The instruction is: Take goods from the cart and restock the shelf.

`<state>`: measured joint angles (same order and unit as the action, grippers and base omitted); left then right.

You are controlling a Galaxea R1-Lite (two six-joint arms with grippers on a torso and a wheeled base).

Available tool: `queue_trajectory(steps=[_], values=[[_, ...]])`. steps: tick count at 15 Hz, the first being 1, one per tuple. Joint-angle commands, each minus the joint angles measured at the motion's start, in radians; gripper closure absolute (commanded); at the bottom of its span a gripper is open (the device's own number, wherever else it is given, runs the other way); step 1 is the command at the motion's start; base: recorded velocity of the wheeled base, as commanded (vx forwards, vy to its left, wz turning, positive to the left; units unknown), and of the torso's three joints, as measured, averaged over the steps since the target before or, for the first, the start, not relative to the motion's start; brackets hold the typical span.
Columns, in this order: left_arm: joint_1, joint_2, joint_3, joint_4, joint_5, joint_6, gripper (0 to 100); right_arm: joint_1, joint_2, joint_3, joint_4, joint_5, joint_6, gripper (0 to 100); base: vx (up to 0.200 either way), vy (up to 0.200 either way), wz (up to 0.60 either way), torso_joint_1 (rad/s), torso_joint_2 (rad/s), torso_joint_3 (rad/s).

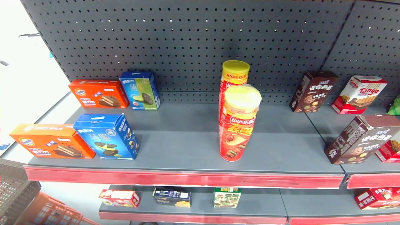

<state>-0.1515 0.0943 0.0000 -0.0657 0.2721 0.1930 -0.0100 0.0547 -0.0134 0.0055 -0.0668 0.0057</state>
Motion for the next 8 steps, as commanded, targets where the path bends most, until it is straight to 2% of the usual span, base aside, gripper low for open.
queue_trajectory(steps=[1, 5, 8], values=[[0.0, 0.004, 0.0, 0.001, -0.004, 0.0, 0, 0.015, -0.053, 0.012, 0.002, 0.096, -0.027, 0, 0.0, 0.0, 0.0, 0.0, 0.0, 0.0], [0.0, 0.004, 0.0, 0.0, -0.007, 0.005, 0, 0.01, -0.055, 0.012, -0.001, 0.091, -0.016, 0, 0.0, 0.0, 0.0, 0.0, 0.0, 0.0], [0.0, 0.004, 0.0, -0.002, -0.039, -0.003, 0, 0.01, -0.055, 0.012, -0.001, 0.093, -0.015, 0, 0.0, 0.0, 0.0, 0.0, 0.0, 0.0]])
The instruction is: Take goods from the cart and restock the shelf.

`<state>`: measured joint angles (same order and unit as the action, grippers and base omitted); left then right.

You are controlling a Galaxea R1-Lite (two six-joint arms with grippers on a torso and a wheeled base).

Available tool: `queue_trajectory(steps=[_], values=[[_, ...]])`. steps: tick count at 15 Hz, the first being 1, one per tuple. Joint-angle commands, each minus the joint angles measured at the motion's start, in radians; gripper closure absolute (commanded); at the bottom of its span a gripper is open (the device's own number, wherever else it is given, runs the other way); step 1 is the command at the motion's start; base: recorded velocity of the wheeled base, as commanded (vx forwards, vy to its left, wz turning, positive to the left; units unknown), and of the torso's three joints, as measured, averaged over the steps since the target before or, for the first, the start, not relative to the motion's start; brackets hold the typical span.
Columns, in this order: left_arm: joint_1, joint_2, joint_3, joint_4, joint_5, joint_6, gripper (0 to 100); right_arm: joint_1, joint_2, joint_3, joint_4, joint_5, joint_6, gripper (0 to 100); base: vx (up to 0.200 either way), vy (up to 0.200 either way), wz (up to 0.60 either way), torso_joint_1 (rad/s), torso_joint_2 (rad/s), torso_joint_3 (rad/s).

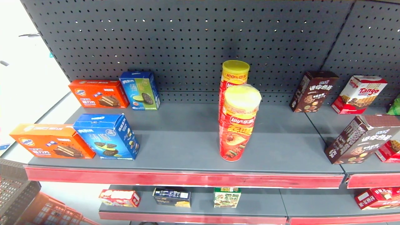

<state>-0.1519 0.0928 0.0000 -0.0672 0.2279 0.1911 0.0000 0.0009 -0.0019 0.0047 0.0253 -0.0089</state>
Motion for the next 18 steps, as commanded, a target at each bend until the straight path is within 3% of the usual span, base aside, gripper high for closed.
queue_trajectory(steps=[1, 2, 4, 5, 7, 9, 10, 11, 12, 15, 17, 18], values=[[0.0, 0.005, 0.0, 0.003, -0.036, 0.005, 0, 0.0, -0.001, 0.0, 0.0, 0.001, 0.0, 0, 0.0, 0.0, 0.0, 0.0, 0.0, 0.0], [0.0, 0.005, 0.0, 0.003, -0.114, 0.007, 0, 0.0, -0.001, 0.0, 0.0, 0.001, 0.0, 0, 0.0, 0.0, 0.0, 0.0, 0.0, 0.0], [0.0, 0.005, -0.003, 0.017, -0.167, -0.002, 0, 0.0, -0.001, 0.0, 0.0, 0.001, 0.0, 0, 0.0, 0.0, 0.0, 0.0, 0.0, 0.0], [-0.005, 0.005, -0.014, 0.047, -0.186, -0.044, 0, 0.0, -0.001, 0.0, 0.0, 0.001, 0.0, 0, 0.0, 0.0, 0.0, 0.0, 0.0, 0.0], [0.015, 0.007, -0.025, 0.07, -0.291, -0.127, 0, 0.0, -0.001, 0.0, 0.0, 0.001, 0.0, 0, 0.0, 0.0, 0.0, 0.0, 0.0, 0.0], [0.092, 0.007, -0.035, 0.093, -0.401, -0.13, 0, 0.0, -0.001, 0.0, 0.0, 0.001, 0.0, 0, 0.0, 0.0, 0.0, 0.0, 0.0, 0.0], [0.115, 0.007, -0.035, 0.098, -0.389, -0.128, 0, 0.0, -0.001, 0.0, 0.0, 0.001, 0.0, 0, 0.0, 0.0, 0.0, 0.0, 0.0, 0.0], [0.143, 0.004, -0.04, 0.113, -0.335, -0.127, 0, 0.0, -0.001, 0.0, 0.0, 0.001, 0.0, 0, 0.0, 0.0, 0.0, 0.0, 0.0, 0.0], [0.15, -0.005, -0.041, 0.118, -0.282, -0.128, 0, 0.0, -0.001, 0.0, 0.0, -0.001, 0.0, 0, 0.0, 0.0, 0.0, 0.0, 0.0, 0.0], [0.17, -0.039, -0.037, 0.101, -0.203, -0.128, 0, 0.0, -0.001, 0.0, 0.0, 0.001, 0.0, 0, 0.0, 0.0, 0.0, 0.0, 0.0, 0.0], [0.167, -0.039, -0.035, 0.095, -0.199, -0.171, 0, 0.0, -0.001, 0.0, 0.0, 0.001, 0.0, 0, 0.0, 0.0, 0.0, 0.0, 0.0, 0.0], [0.157, -0.039, -0.034, 0.095, -0.205, -0.157, 0, 0.0, -0.001, 0.0, 0.0, 0.001, 0.0, 0, 0.0, 0.0, 0.0, 0.0, 0.0, 0.0]])
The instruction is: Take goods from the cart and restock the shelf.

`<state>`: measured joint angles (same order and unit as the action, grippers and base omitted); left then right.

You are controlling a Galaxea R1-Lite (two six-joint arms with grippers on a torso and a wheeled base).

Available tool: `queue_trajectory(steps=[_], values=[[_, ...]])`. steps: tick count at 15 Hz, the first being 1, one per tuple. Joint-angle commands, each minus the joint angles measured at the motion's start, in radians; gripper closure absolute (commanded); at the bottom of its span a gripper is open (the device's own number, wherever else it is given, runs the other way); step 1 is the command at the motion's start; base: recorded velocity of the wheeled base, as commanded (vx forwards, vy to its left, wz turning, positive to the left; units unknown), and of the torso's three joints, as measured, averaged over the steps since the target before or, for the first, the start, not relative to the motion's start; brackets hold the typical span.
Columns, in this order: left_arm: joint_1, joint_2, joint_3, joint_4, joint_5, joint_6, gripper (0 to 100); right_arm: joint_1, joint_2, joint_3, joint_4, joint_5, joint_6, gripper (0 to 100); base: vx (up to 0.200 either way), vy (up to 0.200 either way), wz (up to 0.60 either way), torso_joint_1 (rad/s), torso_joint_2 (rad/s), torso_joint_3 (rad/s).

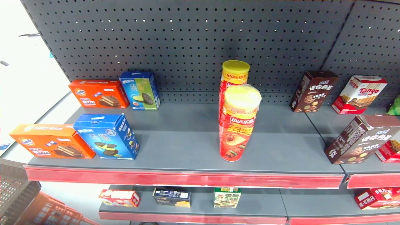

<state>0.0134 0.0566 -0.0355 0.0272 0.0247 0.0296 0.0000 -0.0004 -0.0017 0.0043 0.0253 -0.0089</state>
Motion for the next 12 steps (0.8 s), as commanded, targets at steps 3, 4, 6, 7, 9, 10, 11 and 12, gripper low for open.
queue_trajectory(steps=[3, 4, 6, 7, 9, 10, 11, 12], values=[[-0.036, -0.008, 0.002, -0.001, -0.088, 0.03, 0, 0.0, 0.0, 0.0, 0.0, -0.001, 0.0, 0, 0.0, 0.0, 0.0, 0.0, 0.0, 0.0], [-0.036, -0.008, 0.002, -0.001, -0.154, 0.044, 0, 0.0, 0.0, 0.0, 0.0, 0.001, 0.0, 0, 0.0, 0.0, 0.0, 0.0, 0.0, 0.0], [-0.027, -0.011, 0.0, 0.003, -0.143, 0.059, 0, 0.0, 0.0, 0.0, 0.0, 0.001, 0.0, 0, 0.0, 0.0, 0.0, 0.0, 0.0, 0.0], [-0.009, -0.035, 0.003, -0.001, 0.017, 0.047, 0, 0.0, 0.0, 0.0, 0.0, 0.001, 0.0, 0, 0.0, 0.0, 0.0, 0.0, 0.0, 0.0], [-0.009, -0.046, 0.006, -0.013, 0.035, 0.055, 0, 0.0, 0.0, 0.0, 0.0, -0.001, 0.0, 0, 0.0, 0.0, 0.0, 0.0, 0.0, 0.0], [-0.01, -0.055, 0.006, -0.013, 0.032, 0.053, 0, 0.0, 0.0, 0.0, 0.0, -0.001, 0.0, 0, 0.0, 0.0, 0.0, 0.0, 0.0, 0.0], [-0.012, -0.057, 0.006, -0.015, 0.031, 0.0, 0, 0.0, 0.0, 0.0, 0.0, 0.001, 0.0, 0, 0.0, 0.0, 0.0, 0.0, 0.0, 0.0], [-0.012, -0.057, 0.005, -0.013, 0.029, -0.046, 0, 0.0, 0.0, 0.0, 0.0, 0.001, 0.0, 0, 0.0, 0.0, 0.0, 0.0, 0.0, 0.0]])
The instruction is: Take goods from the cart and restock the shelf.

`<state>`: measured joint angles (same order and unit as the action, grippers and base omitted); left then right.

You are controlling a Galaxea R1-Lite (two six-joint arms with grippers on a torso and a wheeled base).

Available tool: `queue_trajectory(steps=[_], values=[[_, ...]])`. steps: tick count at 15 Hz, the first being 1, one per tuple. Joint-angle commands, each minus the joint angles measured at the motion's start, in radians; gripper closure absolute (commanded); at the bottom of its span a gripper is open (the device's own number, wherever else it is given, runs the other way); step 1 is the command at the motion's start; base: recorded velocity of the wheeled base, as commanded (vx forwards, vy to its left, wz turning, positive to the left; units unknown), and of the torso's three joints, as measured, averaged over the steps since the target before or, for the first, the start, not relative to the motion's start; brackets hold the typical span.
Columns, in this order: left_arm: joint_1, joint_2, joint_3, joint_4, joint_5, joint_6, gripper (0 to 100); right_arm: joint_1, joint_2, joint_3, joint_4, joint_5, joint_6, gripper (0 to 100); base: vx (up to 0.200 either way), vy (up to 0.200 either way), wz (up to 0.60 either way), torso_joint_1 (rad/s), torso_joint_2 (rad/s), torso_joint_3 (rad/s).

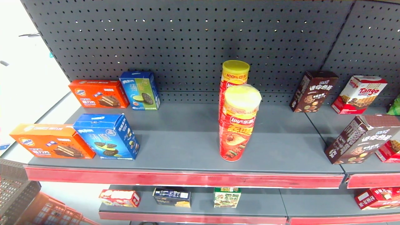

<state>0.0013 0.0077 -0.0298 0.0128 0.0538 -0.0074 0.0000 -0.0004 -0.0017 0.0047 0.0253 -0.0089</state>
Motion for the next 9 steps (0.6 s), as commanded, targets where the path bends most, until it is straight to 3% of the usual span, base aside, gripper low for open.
queue_trajectory(steps=[1, 3, 5, 6, 8, 9], values=[[-0.006, -0.008, -0.002, 0.001, -0.002, -0.057, 0, 0.0, 0.0, 0.0, 0.0, -0.001, 0.0, 0, 0.0, 0.0, 0.0, 0.0, 0.0, 0.0], [-0.006, -0.008, 0.002, 0.004, 0.003, -0.025, 0, 0.0, 0.0, 0.0, 0.0, 0.001, 0.0, 0, 0.0, 0.0, 0.0, 0.0, 0.0, 0.0], [-0.006, -0.008, 0.027, 0.003, 0.001, 0.043, 0, 0.0, 0.0, 0.0, 0.0, 0.001, 0.0, 0, 0.0, 0.0, 0.0, 0.0, 0.0, 0.0], [-0.006, -0.008, 0.027, 0.0, -0.034, 0.109, 0, 0.0, 0.0, 0.0, 0.0, -0.001, 0.0, 0, 0.0, 0.0, 0.0, 0.0, 0.0, 0.0], [-0.006, -0.008, 0.03, -0.014, -0.094, 0.132, 0, 0.0, 0.0, 0.0, 0.0, -0.001, 0.0, 0, 0.0, 0.0, 0.0, 0.0, 0.0, 0.0], [-0.006, -0.008, 0.03, -0.014, -0.095, 0.13, 0, 0.0, 0.0, 0.0, 0.0, 0.001, 0.0, 0, 0.0, 0.0, 0.0, 0.0, 0.0, 0.0]])
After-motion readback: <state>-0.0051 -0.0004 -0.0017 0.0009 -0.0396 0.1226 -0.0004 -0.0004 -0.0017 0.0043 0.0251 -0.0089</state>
